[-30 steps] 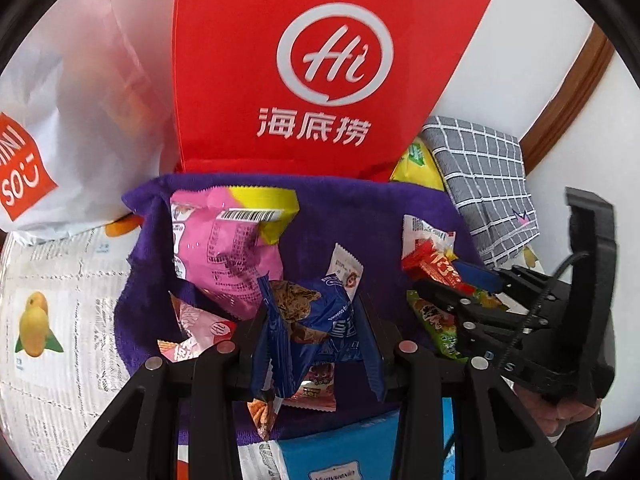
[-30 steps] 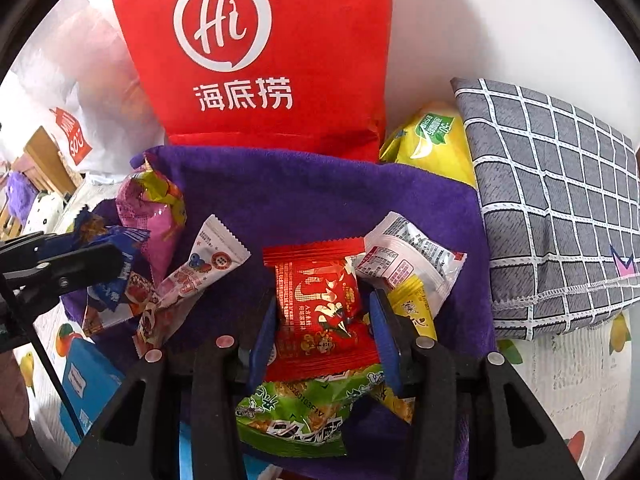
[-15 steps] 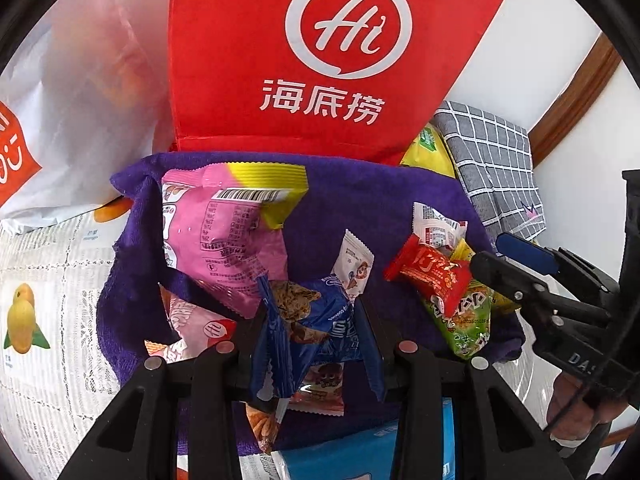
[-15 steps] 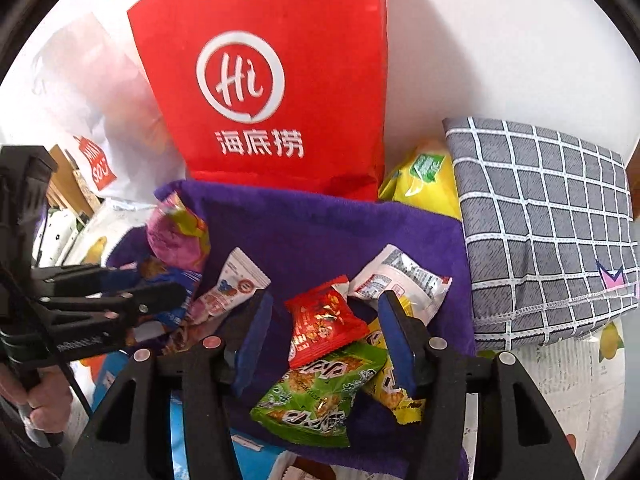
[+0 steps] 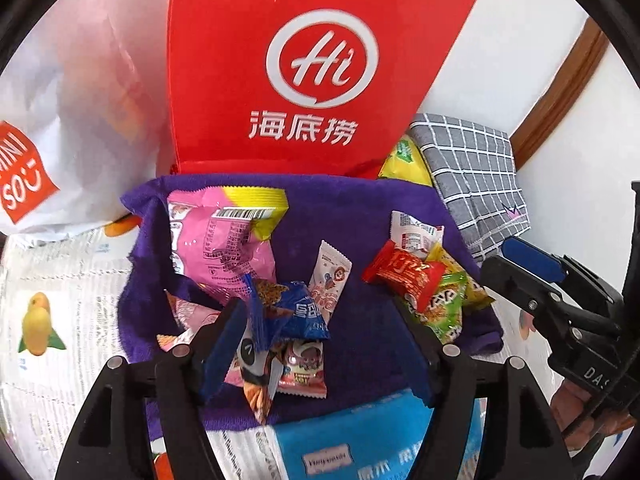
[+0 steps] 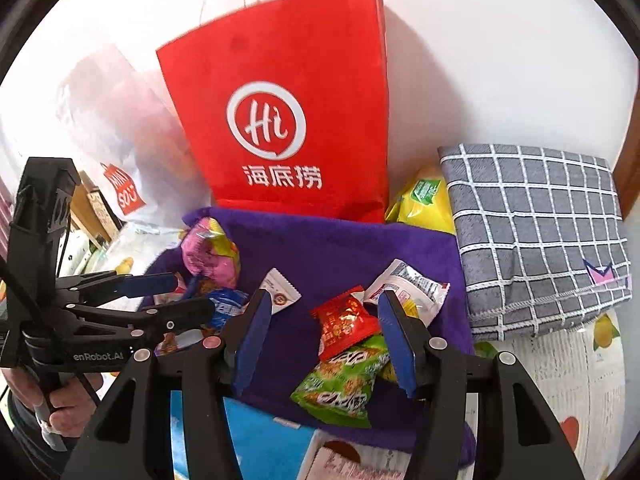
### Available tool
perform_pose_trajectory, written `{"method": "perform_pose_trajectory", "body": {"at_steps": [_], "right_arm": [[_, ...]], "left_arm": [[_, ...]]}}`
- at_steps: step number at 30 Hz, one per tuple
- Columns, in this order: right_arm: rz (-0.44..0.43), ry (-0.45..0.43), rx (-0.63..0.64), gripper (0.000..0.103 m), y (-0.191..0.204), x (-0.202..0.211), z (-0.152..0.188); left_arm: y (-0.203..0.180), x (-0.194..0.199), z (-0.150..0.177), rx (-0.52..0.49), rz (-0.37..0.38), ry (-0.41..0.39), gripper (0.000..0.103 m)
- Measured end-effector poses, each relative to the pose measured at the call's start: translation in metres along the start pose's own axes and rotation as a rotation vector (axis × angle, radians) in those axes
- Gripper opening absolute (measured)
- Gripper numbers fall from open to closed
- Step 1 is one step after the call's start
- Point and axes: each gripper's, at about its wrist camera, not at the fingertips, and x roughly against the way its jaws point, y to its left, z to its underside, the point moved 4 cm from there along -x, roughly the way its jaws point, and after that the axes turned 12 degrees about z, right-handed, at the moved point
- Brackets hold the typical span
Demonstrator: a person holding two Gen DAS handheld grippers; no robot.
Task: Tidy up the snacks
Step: 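Open the left tool to drop the dark blue bag onto the towel, then lower the right tool to the sheet and grasp the pink wafer packet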
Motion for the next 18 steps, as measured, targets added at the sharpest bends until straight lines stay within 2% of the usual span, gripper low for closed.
{"method": "perform_pose_trajectory", "body": {"at_steps": [3, 11, 18], "right_arm": [[0.025, -0.026, 0.002, 0.055, -0.001, 0.019, 0.01], [0.036, 0.004, -0.015, 0.055, -0.019, 0.055, 0.052], [0.074, 0.057, -0.002, 0.049, -0.031, 0.058, 0.104]], "left_arm": [[-0.004, 0.015, 0.001, 0.001, 0.0, -0.021, 0.07], [-0.002, 0.058, 0.011, 0.021, -0.037, -0.085, 0.07], [-0.007, 0.09, 0.036, 0.005, -0.098, -0.133, 0.07]]}}
